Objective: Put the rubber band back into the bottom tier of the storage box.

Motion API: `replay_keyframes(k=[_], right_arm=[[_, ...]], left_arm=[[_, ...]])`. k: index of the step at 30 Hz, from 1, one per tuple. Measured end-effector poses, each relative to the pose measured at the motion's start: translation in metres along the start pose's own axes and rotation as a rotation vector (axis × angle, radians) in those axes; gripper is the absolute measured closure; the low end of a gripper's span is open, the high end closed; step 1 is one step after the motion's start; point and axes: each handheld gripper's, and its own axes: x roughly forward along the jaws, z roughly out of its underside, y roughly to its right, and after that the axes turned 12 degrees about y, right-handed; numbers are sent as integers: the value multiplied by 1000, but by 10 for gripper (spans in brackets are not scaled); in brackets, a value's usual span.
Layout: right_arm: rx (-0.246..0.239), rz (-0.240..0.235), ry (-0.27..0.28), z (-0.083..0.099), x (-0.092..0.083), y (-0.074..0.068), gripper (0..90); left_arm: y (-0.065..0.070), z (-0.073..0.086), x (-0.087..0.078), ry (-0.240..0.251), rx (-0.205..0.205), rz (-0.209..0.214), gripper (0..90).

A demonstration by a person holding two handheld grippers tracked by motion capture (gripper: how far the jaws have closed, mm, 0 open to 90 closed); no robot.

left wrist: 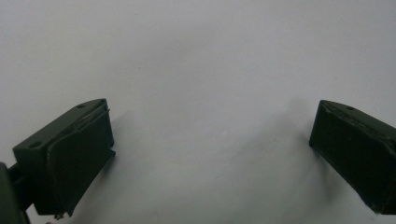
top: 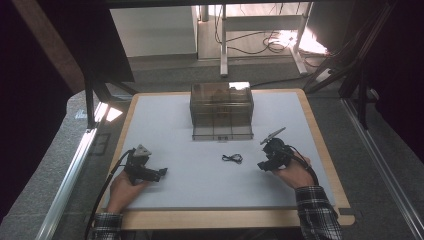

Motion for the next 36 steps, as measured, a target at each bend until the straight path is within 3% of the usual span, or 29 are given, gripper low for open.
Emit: replay_keyframes(k=[16, 36], right_arm=[[-66, -47, -39, -25, 18, -11, 591], [-131, -104, -52, -53, 43, -32, 584]], left_arm=[[0, 0, 0, 0, 0, 0, 0], [0, 0, 0, 0, -1, 1, 0]])
